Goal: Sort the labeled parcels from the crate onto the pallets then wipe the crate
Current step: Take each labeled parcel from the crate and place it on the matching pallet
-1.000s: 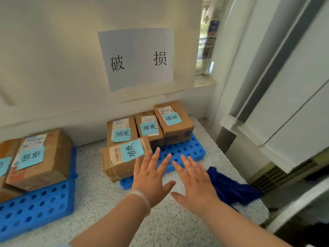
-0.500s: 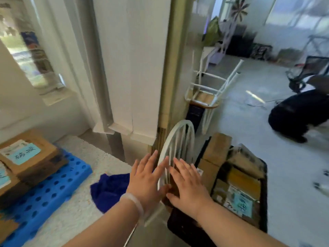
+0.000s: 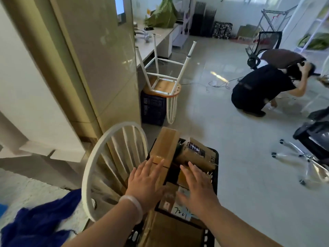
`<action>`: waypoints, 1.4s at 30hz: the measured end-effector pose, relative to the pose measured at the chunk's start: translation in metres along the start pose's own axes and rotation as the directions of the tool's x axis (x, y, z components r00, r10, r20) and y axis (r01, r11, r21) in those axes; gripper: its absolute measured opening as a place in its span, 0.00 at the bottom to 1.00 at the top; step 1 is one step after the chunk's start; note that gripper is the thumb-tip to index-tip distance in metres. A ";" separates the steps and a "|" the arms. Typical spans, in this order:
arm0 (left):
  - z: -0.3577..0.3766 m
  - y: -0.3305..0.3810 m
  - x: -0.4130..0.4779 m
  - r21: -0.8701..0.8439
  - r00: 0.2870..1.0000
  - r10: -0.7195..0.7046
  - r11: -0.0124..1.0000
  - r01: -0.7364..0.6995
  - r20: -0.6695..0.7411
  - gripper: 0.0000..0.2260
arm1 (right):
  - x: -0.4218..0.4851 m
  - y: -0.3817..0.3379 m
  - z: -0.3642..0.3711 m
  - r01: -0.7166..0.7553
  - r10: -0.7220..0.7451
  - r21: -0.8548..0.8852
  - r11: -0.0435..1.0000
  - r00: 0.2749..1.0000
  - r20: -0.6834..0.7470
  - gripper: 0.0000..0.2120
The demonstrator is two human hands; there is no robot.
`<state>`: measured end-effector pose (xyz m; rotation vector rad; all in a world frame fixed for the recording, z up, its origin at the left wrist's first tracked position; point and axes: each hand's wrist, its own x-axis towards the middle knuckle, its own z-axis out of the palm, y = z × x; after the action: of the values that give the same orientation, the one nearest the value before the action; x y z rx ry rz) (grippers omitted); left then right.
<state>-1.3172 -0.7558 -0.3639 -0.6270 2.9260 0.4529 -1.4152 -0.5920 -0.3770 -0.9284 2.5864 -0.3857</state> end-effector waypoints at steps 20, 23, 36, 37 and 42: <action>0.063 0.016 0.169 -0.091 0.914 -0.380 0.914 0.395 0.144 0.36 | 0.160 0.041 0.022 -0.213 0.001 0.611 0.762 0.945 0.328 0.31; 0.068 0.016 0.173 -0.116 0.910 -0.396 0.905 0.409 0.120 0.36 | 0.156 0.046 0.023 -0.222 -0.020 0.626 0.748 0.935 0.354 0.32; 0.023 0.005 0.148 -0.300 0.928 -0.365 0.895 0.329 -0.070 0.36 | 0.141 0.020 -0.013 0.051 -0.186 0.528 0.848 0.961 0.207 0.34; 0.018 0.005 0.143 -0.308 0.931 -0.354 0.899 0.312 -0.090 0.36 | 0.138 0.018 -0.017 0.086 -0.198 0.504 0.860 0.965 0.173 0.35; -0.011 -0.006 0.124 -0.245 0.962 -0.252 0.944 0.221 -0.102 0.35 | 0.124 0.011 -0.035 0.245 -0.245 0.280 0.928 0.969 -0.034 0.37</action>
<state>-1.4283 -0.8116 -0.3768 -1.0651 2.8860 0.7566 -1.5250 -0.6602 -0.3801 -1.1447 2.3337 -0.7982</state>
